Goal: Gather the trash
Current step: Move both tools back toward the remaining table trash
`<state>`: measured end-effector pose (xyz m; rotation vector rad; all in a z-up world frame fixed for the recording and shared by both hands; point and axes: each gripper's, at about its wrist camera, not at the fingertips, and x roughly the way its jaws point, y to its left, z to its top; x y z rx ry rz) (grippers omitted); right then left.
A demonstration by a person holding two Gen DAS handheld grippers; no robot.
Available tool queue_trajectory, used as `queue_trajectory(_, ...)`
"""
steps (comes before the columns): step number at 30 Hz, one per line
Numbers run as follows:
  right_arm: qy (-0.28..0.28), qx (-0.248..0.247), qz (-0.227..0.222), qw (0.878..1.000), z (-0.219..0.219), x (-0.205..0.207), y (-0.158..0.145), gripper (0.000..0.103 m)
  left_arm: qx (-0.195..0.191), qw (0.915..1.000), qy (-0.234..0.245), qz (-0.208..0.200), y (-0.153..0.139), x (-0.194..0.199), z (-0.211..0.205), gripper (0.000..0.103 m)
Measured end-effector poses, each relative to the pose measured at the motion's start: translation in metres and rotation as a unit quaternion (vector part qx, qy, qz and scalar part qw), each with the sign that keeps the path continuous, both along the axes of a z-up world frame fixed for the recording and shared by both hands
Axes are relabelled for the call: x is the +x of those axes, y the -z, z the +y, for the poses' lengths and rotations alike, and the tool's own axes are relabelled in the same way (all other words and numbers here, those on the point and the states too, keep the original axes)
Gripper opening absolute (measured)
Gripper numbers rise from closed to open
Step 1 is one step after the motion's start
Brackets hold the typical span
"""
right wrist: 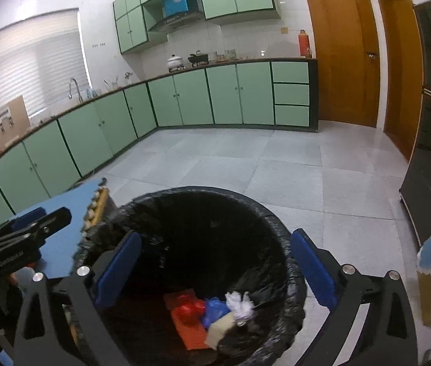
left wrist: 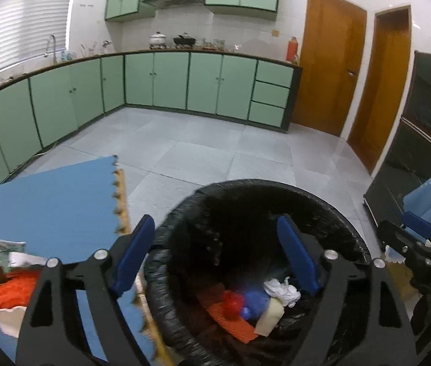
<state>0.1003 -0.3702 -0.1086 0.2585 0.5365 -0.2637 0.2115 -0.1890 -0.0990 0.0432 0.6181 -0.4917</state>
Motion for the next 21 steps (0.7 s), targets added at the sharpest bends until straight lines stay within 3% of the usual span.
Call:
queue_trajectory(11,-0.028,0.004,-0.034,0.999,0.048,-0.018,-0.026,0.097,0.013,0.9970,-0.070,-0.028,-0.032,-0.044,0.091,0.086)
queue_trajectory(21,-0.072,0.003,-0.036,0.997,0.114,-0.021,-0.018,0.097,0.039,0.9881,-0.146,-0.030,-0.025,-0.081,0.169,0.086)
